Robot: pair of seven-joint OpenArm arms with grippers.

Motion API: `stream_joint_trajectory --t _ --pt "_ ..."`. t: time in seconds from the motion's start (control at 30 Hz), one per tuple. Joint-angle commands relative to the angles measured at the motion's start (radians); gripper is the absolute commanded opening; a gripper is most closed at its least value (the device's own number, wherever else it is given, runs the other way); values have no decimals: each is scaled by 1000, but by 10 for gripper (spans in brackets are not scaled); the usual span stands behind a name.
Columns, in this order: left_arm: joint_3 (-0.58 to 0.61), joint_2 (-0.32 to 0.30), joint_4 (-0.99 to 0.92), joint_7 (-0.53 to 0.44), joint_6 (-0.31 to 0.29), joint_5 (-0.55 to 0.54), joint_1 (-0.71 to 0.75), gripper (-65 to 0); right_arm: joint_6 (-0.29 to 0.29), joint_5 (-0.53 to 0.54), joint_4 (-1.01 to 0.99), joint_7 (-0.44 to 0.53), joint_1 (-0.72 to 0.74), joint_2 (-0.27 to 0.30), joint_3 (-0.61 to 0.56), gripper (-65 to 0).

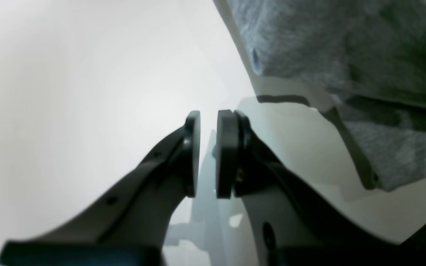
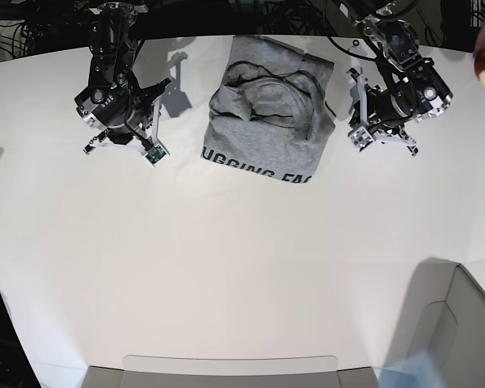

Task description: Fold the T-shirt properly

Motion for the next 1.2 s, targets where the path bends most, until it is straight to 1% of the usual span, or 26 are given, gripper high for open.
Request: stream_joint_trajectory --t 0.0,0.8,0.97,1.17 --pt "1 -7 16 -16 -1 -11 -12 -573 11 1 14 6 10 3 1 -506" --pt "-4 -7 14 -16 -1 -11 -6 -574 11 1 14 6 7 5 1 -506" --pt "-83 -6 12 -16 -1 -14 -15 -574 11 1 14 6 1 5 1 -506" --pt "-174 -3 12 -16 -1 -17 -70 -574 11 1 14 6 1 5 1 -506"
